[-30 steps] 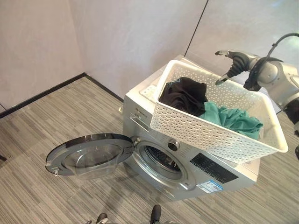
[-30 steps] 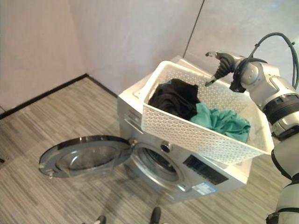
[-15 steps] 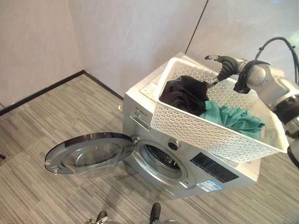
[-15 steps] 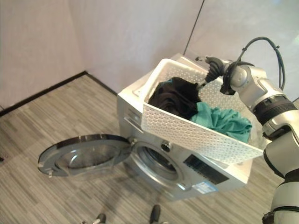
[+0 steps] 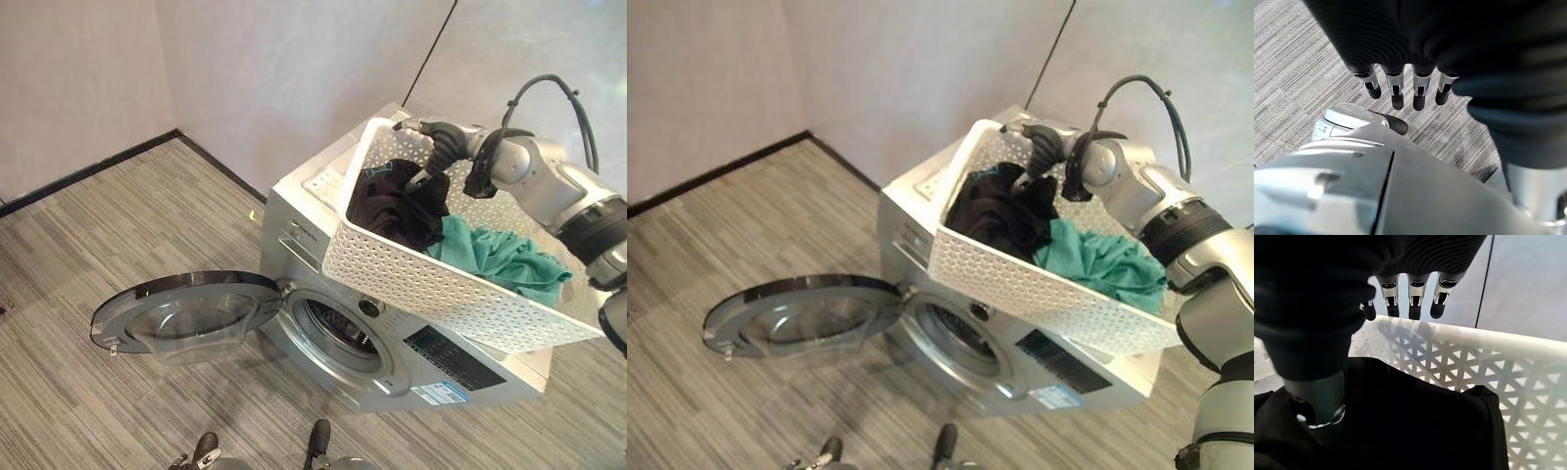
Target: Grab the laundry basket,head to the washer,open it,put in the laundry and shut it.
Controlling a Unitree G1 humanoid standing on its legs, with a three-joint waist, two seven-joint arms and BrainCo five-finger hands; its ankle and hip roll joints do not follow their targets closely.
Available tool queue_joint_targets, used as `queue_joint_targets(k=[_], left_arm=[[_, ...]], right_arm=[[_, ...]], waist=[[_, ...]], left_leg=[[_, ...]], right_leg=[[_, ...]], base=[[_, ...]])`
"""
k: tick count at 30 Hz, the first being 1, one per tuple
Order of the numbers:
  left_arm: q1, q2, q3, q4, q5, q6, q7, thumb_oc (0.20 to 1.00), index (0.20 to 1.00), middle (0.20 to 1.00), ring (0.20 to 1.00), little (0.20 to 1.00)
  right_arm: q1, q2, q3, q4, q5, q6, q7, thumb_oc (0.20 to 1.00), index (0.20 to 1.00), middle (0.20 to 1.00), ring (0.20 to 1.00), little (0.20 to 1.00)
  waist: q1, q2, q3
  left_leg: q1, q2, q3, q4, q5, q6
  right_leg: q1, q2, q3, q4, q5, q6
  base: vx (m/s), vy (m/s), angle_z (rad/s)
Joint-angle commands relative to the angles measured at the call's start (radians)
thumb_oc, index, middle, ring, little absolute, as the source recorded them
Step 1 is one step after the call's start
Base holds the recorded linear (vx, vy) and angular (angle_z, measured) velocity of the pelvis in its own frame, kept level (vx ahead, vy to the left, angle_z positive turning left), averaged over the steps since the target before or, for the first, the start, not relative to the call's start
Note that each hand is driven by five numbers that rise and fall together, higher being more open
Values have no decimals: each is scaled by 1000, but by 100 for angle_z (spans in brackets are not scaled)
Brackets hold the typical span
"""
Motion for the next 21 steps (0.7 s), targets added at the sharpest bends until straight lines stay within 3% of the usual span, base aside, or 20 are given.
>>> queue_joint_targets(k=[1,15,17,21], left_arm=[[-49,-26,-38,18,26,-9,-11,1000,1000,1000,1000,1000],[-53,-30,-25,38,23,0,-13,1000,1000,1000,1000,1000],[-49,-29,-29,52,21,-1,-5,1000,1000,1000,1000,1000],[-58,-26,-48,57,10,-7,9,1000,1000,1000,1000,1000]], right_arm=[[-105,-67,57,-15,9,-22,12,1000,1000,1000,1000,1000],[-65,-58,44,34,-29,0,20,1000,1000,1000,1000,1000],[-131,-2,5,297,-71,14,-42,1000,1000,1000,1000,1000],[-201,67,-61,496,-78,29,-120,1000,1000,1000,1000,1000]], waist=[[18,-56,40],[9,-71,44],[17,-56,40],[19,-46,32]], left_leg=[[0,-38,73,-1,-18,73],[8,-37,82,-1,-23,74],[8,-39,83,-1,-25,77],[-1,-43,76,-1,-21,82]], right_leg=[[60,-56,49,36,-168,56],[65,-55,58,31,-164,56],[62,-57,59,22,-151,56],[59,-61,55,12,-140,57]], base=[[-22,6,-10],[-5,2,-4],[0,0,0],[0,0,0]])
